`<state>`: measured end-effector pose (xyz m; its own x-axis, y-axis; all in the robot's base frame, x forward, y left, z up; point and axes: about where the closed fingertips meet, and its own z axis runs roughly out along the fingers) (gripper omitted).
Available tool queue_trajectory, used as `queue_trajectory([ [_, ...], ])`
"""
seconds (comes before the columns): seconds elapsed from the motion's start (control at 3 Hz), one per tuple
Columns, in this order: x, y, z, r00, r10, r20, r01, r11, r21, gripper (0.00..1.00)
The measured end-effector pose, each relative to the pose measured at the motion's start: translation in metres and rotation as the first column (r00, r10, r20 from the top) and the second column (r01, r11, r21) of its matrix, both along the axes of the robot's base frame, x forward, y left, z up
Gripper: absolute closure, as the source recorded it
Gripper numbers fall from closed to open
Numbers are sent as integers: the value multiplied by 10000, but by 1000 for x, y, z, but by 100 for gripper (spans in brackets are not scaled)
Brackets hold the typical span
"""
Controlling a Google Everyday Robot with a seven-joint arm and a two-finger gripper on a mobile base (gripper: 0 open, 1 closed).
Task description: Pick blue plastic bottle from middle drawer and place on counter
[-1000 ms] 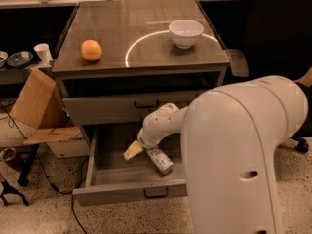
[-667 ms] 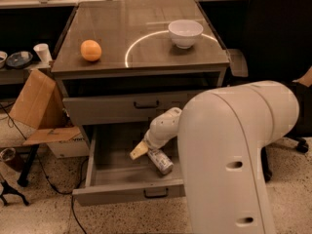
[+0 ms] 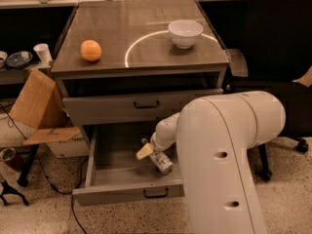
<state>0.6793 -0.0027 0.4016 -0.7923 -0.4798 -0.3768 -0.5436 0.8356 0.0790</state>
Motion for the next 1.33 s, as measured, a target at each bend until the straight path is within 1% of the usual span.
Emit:
queue_trajectory([
  [0.33,8,-11,-20,9994,-252,-226,258,9993,257,0],
  [0.67,12,-19,-30,9986,-420,-330,432,9984,371,0],
  [1.0,13,-26,-34,9977,-604,-310,616,9974,383,19],
  [1.33,11,-34,-32,9967,-777,-250,790,9951,600,50],
])
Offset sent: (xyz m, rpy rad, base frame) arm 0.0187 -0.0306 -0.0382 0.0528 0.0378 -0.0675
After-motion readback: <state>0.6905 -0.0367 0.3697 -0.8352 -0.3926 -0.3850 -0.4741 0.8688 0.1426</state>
